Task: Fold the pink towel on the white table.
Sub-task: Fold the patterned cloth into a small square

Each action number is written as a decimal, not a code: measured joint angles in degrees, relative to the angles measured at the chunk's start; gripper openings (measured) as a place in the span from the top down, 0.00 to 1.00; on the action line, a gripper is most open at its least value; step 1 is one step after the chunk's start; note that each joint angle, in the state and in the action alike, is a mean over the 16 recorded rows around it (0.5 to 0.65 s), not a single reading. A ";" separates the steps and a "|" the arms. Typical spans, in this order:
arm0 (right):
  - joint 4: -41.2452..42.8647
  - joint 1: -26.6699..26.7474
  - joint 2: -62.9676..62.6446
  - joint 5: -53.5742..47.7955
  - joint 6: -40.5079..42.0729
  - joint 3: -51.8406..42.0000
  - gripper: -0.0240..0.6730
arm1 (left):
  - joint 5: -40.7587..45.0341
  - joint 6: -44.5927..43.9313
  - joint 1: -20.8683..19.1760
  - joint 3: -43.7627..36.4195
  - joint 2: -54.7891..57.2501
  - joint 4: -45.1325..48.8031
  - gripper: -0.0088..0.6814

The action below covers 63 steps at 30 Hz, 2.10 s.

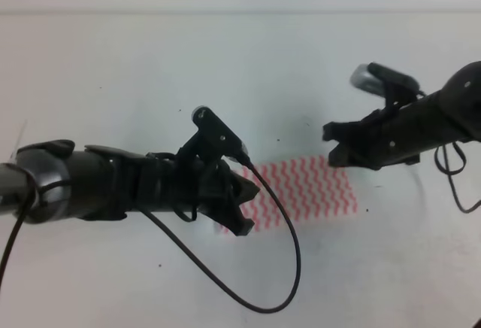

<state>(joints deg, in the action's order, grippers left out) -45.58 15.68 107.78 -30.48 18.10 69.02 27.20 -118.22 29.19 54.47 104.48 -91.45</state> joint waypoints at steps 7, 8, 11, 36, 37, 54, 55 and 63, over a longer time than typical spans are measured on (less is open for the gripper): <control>1.76 1.78 0.72 -3.67 -0.26 -0.27 0.99 | -1.14 1.53 0.01 -0.04 -0.66 0.02 0.98; 2.08 2.01 0.94 -4.09 -0.31 -0.32 0.99 | -1.23 1.68 0.01 -0.04 -0.66 0.04 0.98; 3.00 2.35 1.86 -4.89 -0.65 -0.34 0.99 | -1.40 2.13 0.00 -0.07 -0.70 0.06 0.98; 8.94 2.12 -1.04 -7.16 -4.36 -0.27 0.99 | -2.60 16.64 0.00 -0.07 -0.84 1.37 0.98; 9.41 2.12 -1.46 -7.37 -4.64 -0.29 0.99 | -2.31 18.60 0.00 -0.07 -0.88 2.20 0.98; 13.70 2.13 -3.08 -8.99 -7.91 -0.33 0.99 | -0.14 44.20 0.00 -0.06 -0.15 24.80 0.98; 13.66 2.12 -3.12 -9.02 -7.89 -0.33 0.99 | -0.33 45.02 0.00 -0.06 -0.08 25.68 0.98; 13.29 2.13 -3.10 -9.12 -7.83 -0.33 0.99 | -1.76 48.24 0.00 -0.05 -0.66 29.00 0.98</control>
<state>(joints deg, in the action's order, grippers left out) -32.28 17.80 104.68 -39.60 10.27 68.69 25.44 -69.98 29.19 54.42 103.82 -62.46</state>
